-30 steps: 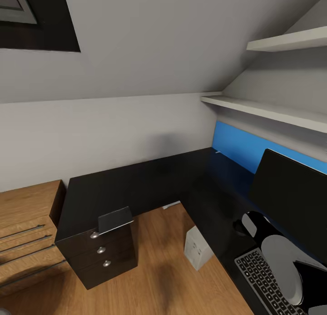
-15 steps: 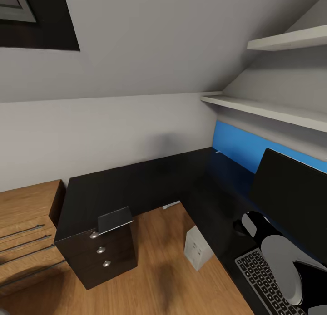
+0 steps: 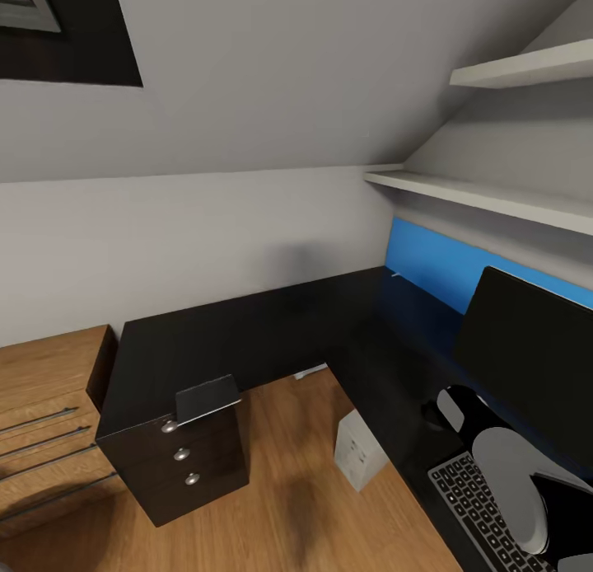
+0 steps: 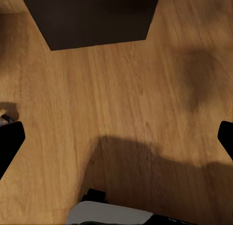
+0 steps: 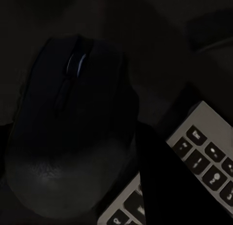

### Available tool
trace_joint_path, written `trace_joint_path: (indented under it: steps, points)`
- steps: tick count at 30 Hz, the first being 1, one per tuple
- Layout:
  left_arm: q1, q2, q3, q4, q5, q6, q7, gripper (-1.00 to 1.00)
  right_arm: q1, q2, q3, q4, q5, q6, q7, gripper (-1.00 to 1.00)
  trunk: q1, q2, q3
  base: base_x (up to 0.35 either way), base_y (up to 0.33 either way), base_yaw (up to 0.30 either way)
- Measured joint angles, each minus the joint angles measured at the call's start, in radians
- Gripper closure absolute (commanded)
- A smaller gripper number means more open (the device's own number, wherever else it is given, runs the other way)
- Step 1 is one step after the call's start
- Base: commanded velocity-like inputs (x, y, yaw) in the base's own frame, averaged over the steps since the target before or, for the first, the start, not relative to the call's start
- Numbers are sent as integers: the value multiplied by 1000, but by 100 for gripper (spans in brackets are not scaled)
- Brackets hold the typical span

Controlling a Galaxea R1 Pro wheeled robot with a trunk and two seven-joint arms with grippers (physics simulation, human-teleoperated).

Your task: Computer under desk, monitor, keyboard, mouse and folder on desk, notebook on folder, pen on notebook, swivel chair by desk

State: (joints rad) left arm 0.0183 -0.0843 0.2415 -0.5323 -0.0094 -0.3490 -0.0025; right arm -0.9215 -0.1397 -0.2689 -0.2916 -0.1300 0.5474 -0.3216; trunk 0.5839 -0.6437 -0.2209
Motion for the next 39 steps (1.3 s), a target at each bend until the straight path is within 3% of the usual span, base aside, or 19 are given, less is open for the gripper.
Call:
trace_joint_path:
  steps: [2,5,9,16,22,39]
  points:
    - [0,10,1,-9,7,1,0,-100,0,0,0,0,0,0,0,100,8,-14,-6,0,0,0]
    - [0,15,2,-16,52,2,0,-100,0,0,0,0,0,1,0,100,19,-35,-16,0,0,0]
    - [0,17,2,-18,81,3,1,-100,0,0,1,1,1,7,-1,100,35,-63,-28,0,0,0]
    - [0,17,2,-18,87,3,1,-100,0,-1,6,6,3,9,-6,100,61,-112,-50,0,0,0]
    - [0,17,2,-18,88,3,0,-100,0,-1,48,6,2,12,-8,100,84,-154,-69,0,0,0]
    - [0,17,2,-19,88,2,-1,-100,0,-2,117,6,2,34,-9,100,150,-273,-123,0,0,0]
